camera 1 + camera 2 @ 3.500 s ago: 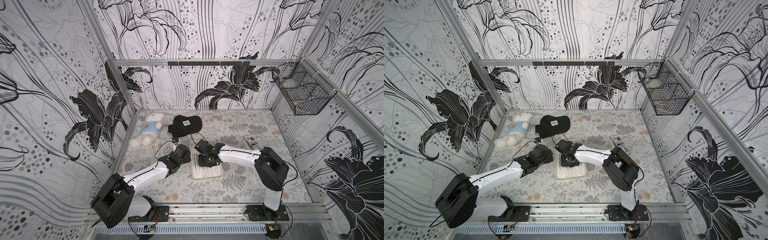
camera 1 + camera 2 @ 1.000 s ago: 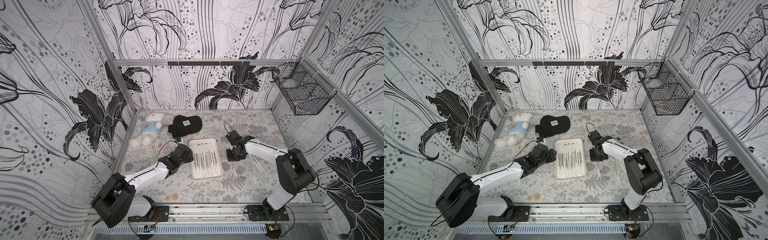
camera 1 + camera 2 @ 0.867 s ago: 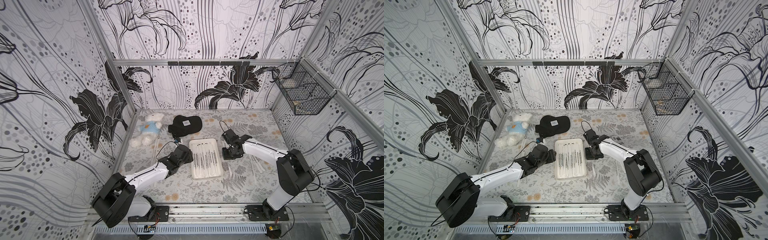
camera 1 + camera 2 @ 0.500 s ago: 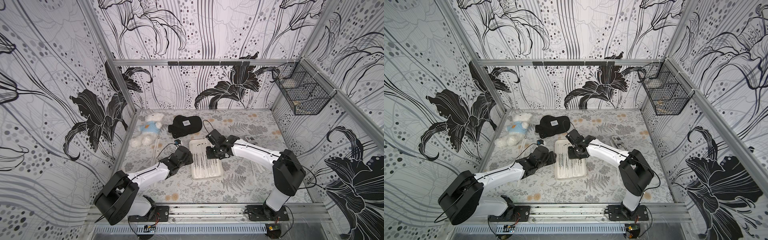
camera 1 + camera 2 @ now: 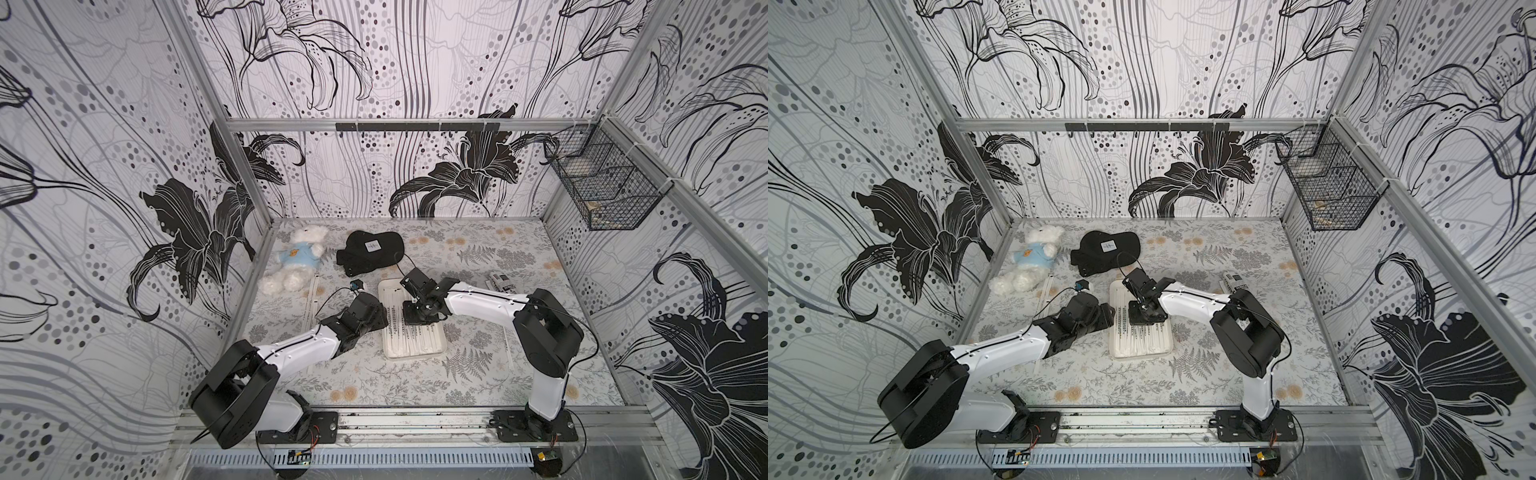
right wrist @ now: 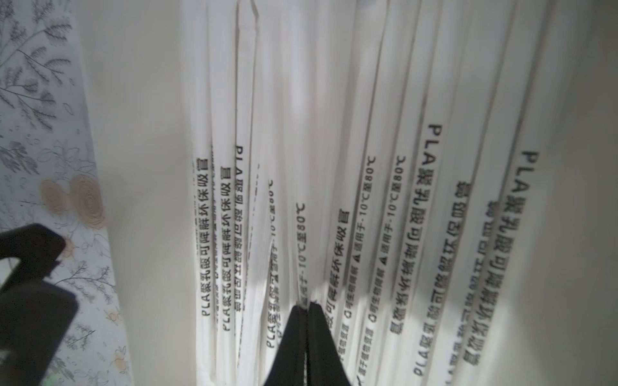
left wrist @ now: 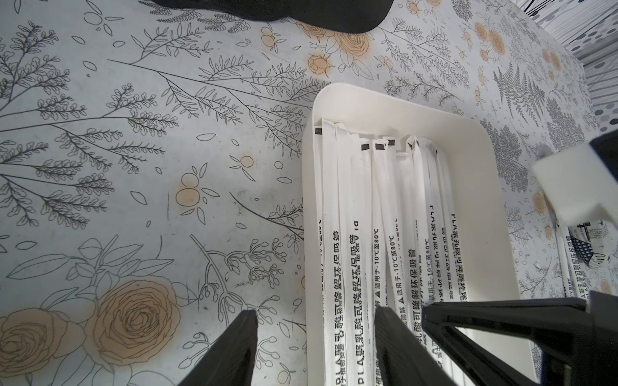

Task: Put the straws into the storage box
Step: Place the straw in the storage box.

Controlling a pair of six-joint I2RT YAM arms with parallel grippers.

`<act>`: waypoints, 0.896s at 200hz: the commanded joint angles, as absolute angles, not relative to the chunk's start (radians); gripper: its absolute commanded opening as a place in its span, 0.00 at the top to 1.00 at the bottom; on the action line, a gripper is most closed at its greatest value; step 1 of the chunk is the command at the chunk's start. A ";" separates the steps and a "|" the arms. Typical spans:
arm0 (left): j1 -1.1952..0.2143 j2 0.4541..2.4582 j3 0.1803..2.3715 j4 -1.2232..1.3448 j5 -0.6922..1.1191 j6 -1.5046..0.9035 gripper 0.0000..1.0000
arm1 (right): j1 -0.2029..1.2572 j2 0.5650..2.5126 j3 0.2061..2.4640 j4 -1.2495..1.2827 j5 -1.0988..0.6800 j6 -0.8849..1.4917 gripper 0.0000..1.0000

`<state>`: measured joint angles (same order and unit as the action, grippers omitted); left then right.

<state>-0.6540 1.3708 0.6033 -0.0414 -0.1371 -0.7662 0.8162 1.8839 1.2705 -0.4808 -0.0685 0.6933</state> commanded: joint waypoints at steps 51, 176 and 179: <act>-0.657 1.382 0.593 -0.010 -0.132 -0.765 0.39 | 0.824 1.889 1.258 -0.489 -0.065 0.728 0.86; -0.708 1.362 0.656 -0.048 -0.189 -0.697 0.38 | 0.459 1.488 0.979 -0.670 0.107 0.585 0.78; -0.713 1.365 0.658 -0.048 -0.190 -0.694 0.38 | 0.440 1.477 0.966 -0.670 0.113 0.579 0.77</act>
